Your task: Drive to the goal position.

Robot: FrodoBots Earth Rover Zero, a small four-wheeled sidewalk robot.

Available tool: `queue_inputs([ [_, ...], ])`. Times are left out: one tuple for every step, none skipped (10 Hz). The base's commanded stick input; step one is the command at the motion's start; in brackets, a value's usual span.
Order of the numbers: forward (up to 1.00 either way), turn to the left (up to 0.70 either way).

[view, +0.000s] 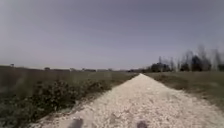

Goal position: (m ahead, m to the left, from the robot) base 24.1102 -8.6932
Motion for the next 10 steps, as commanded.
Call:
queue_inputs([
  [0.7, 0.0],
  [0.7, 0.0],
  [0.7, 0.0],
  [0.7, 0.0],
  [0.7, 0.0],
  [0.7, 0.0],
  [0.7, 0.0],
  [0.7, 0.0],
  [0.7, 0.0],
  [0.7, 0.0],
])
